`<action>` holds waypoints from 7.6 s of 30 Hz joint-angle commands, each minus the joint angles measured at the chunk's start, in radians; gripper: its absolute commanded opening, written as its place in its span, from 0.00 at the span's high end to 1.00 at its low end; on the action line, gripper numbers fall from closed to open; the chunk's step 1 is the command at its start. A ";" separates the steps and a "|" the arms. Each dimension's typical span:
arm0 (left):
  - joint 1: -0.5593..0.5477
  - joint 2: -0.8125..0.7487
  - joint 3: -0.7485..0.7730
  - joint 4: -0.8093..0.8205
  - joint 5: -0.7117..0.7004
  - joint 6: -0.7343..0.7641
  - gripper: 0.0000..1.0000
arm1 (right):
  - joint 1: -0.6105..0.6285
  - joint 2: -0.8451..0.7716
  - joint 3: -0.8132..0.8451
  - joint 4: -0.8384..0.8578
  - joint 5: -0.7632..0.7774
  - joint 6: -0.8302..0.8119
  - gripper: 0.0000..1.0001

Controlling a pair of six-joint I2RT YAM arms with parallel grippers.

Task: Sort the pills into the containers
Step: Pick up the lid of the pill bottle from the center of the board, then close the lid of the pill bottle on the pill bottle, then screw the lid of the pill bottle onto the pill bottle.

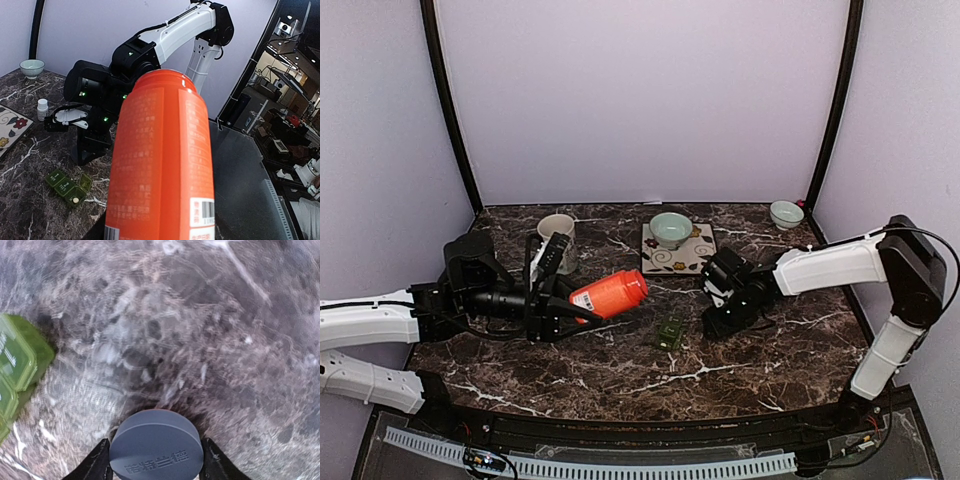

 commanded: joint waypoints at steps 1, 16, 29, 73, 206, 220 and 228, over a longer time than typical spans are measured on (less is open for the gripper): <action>0.003 -0.001 0.036 0.007 0.022 0.018 1.00 | -0.013 0.025 0.019 -0.003 -0.030 -0.022 0.58; 0.003 0.037 0.071 -0.008 0.075 -0.002 1.00 | -0.012 -0.404 0.066 0.021 -0.205 0.045 0.67; 0.006 0.081 0.131 -0.021 0.171 -0.025 1.00 | 0.012 -0.614 0.119 0.182 -0.460 0.170 0.66; 0.026 0.098 0.177 0.037 0.238 -0.082 1.00 | 0.275 -0.574 0.053 0.473 -0.528 0.313 0.64; -0.300 -0.062 0.124 0.369 -0.972 0.850 1.00 | 0.293 -0.153 0.434 0.097 -0.524 0.666 0.80; -0.469 0.125 0.079 0.877 -1.190 1.337 1.00 | 0.280 -0.102 0.538 0.001 -0.536 0.654 0.83; -0.477 0.153 0.082 0.929 -1.212 1.377 1.00 | 0.278 -0.075 0.593 -0.062 -0.506 0.619 0.78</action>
